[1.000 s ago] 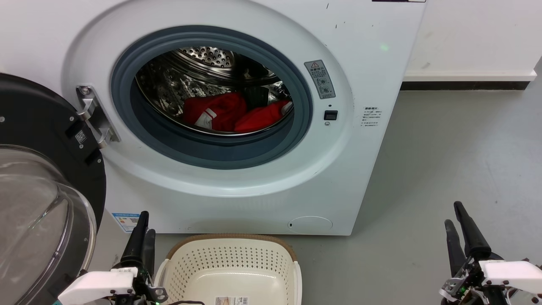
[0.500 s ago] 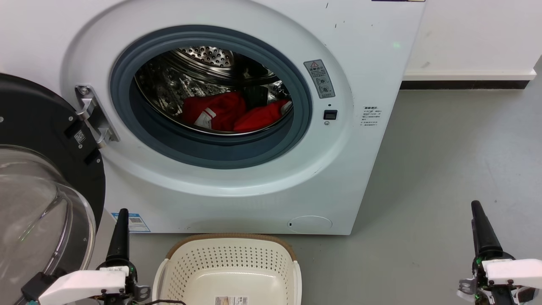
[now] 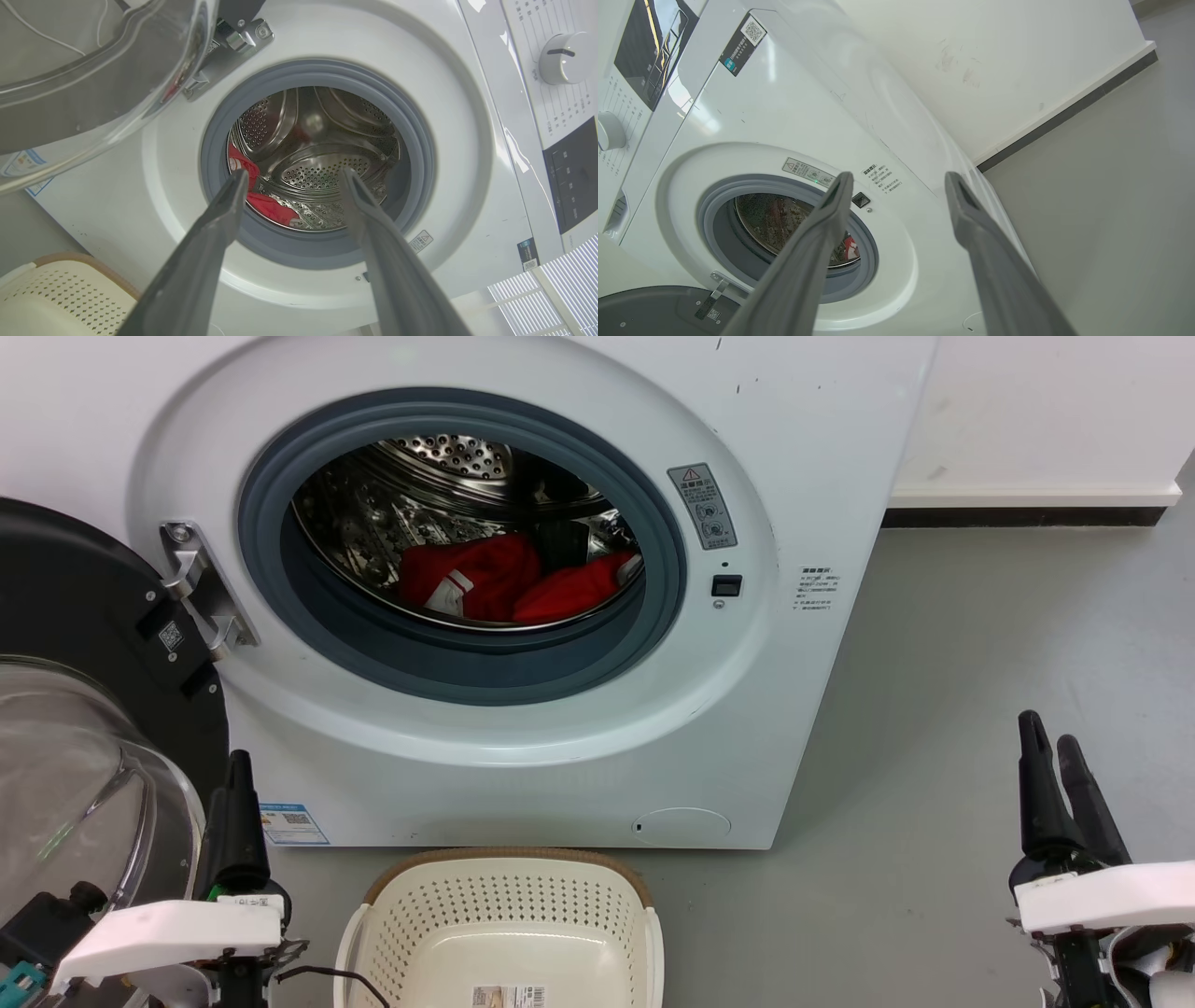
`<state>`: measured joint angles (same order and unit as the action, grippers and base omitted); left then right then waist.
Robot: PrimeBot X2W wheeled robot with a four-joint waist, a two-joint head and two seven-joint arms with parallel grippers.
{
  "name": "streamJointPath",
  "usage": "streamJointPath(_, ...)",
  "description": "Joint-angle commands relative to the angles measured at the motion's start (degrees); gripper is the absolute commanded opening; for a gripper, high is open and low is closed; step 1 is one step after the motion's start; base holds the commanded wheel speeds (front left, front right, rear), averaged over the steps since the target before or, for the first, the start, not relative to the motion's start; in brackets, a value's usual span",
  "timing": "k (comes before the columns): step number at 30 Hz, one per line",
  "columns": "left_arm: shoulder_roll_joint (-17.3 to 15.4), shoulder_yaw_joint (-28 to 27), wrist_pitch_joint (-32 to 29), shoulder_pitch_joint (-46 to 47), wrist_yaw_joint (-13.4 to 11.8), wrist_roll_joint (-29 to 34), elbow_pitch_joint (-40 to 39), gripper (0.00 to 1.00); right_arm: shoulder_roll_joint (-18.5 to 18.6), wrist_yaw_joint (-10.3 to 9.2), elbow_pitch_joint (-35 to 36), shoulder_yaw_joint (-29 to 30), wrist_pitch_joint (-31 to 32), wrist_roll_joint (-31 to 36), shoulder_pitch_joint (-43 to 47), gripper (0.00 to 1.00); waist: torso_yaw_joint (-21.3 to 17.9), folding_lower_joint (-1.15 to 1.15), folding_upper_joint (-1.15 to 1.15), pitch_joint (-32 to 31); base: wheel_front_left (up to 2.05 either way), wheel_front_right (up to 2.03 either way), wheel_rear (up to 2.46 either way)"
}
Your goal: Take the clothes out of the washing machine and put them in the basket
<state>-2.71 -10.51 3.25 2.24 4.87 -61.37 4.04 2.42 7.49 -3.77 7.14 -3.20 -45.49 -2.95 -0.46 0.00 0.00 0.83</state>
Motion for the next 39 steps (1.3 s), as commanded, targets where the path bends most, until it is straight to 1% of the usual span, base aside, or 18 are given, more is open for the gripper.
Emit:
streamJointPath(1, -0.12, 0.37, 0.60, 0.07, -0.48, 2.34, -1.93, 1.00, 0.35, 0.00, 2.18, -0.26, -0.62, 3.34, -0.38, 1.00, -0.02, 0.00, 0.00, 0.04, 0.00, 0.00, 0.00)
streamJointPath(4, -0.13, 1.45, 1.19, -0.46, -1.28, 6.11, -3.28, 1.00, 0.36, 0.00, 4.36, -1.08, -1.19, 8.17, -0.31, 1.00, -0.06, 0.00, 0.00, 0.12, 0.00, 0.00, 0.00)
streamJointPath(7, -0.14, 2.06, 1.76, -0.99, -2.99, 9.92, -4.44, 1.00, 0.38, 0.00, 6.11, -1.57, -1.76, 12.04, -0.18, 1.00, -0.13, 0.00, 0.00, 0.18, 0.00, 0.00, 0.00)
streamJointPath(10, -0.14, 3.19, 2.29, -1.31, -4.17, 13.89, -5.71, 1.00, 0.39, 0.00, 7.64, -2.01, -2.33, 15.68, 0.02, 1.00, -0.13, 0.00, 0.00, 0.27, 0.00, 0.00, 0.00)
streamJointPath(22, -0.16, 5.52, 4.32, -2.60, -6.78, 24.09, -9.13, 1.00, 0.43, 0.00, 11.63, -4.42, -4.35, 27.76, 0.76, 1.00, -0.22, 0.00, 0.00, 0.50, 0.00, 0.00, 0.00)
streamJointPath(27, -0.16, 7.06, 5.12, -2.77, -6.74, 30.19, -11.09, 1.00, 0.45, 0.00, 12.68, -5.01, -5.14, 32.39, 1.19, 1.00, -0.22, 0.00, 0.00, 0.61, 0.00, 0.00, 0.00)
streamJointPath(33, -0.17, 8.92, 6.00, -3.47, -7.95, 36.06, -12.14, 1.00, 0.47, 0.00, 13.55, -5.25, -6.10, 37.37, 1.67, 1.00, -0.28, 0.00, 0.00, 0.71, 0.00, 0.00, 0.00)
streamJointPath(34, -0.48, 10.08, 6.42, -3.80, -8.13, 38.51, -11.98, 1.00, 0.48, 0.00, 13.61, -5.24, -6.51, 39.70, 1.93, 1.00, -0.34, 0.00, 0.00, 0.74, 0.00, 0.00, 0.00)
streamJointPath(38, -0.92, 11.77, 6.98, -4.33, -7.89, 40.61, -10.85, 1.00, 0.48, 0.00, 12.50, -5.20, -7.02, 42.52, 2.75, 1.00, -0.44, 0.00, 0.00, 0.73, 0.00, 0.00, 0.00)
streamJointPath(39, -1.15, 12.42, 7.27, -4.77, -7.38, 41.37, -9.83, 1.00, 0.49, 0.00, 12.05, -5.25, -7.29, 43.95, 2.91, 1.00, -0.48, 0.00, 0.00, 0.70, 0.00, 0.00, 0.00)
